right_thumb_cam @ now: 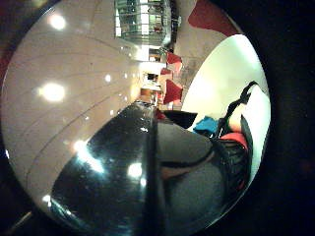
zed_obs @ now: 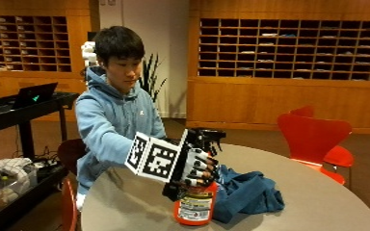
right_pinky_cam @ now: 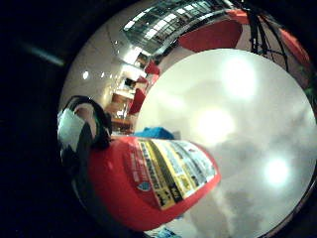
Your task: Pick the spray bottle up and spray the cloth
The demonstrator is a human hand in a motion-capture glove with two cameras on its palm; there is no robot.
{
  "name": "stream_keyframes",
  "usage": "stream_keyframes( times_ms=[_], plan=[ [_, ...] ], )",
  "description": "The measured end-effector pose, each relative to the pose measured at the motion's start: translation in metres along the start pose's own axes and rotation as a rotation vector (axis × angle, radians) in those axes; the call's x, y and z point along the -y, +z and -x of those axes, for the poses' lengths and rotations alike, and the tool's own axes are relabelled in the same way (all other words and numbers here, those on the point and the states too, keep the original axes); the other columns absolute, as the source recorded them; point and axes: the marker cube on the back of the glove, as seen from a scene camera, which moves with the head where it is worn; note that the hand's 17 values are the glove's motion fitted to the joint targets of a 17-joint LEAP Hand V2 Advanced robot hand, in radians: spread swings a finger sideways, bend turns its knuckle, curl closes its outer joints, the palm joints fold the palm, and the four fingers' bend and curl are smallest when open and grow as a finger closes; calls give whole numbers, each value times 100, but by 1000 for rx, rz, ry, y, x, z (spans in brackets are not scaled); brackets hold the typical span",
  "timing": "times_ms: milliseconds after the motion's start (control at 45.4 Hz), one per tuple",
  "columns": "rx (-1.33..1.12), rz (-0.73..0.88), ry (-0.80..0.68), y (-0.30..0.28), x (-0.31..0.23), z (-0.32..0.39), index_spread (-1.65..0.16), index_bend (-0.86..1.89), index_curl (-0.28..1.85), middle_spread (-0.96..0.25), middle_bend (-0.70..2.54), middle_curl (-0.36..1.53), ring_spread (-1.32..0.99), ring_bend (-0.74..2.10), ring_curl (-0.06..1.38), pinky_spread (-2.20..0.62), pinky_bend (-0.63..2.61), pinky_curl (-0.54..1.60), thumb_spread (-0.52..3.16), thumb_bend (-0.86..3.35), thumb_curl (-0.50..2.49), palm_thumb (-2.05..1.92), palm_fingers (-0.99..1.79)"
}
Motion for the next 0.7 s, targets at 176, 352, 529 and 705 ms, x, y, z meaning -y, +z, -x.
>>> stream_keyframes(
  times_ms=[176, 352, 529, 705],
  plan=[
    [-300, 168, -137, -6, -20, 42, -19, 48, 48, -13, 54, 47, -19, 53, 40, -22, 32, 37, 31, -3, 65, 91, 142],
    [-724, 294, -248, -6, -41, 99, -19, 48, 49, -13, 56, 48, -19, 54, 41, -24, 33, 38, 24, -4, 68, 89, 142],
    [-1158, 438, -262, 13, -60, 144, -19, 48, 50, -13, 57, 48, -19, 55, 42, -25, 34, 39, 22, -3, 71, 88, 141],
    [-1443, 521, -178, 46, -70, 146, -19, 49, 51, -13, 58, 48, -19, 55, 42, -26, 35, 39, 20, -3, 72, 88, 141]
  ],
)
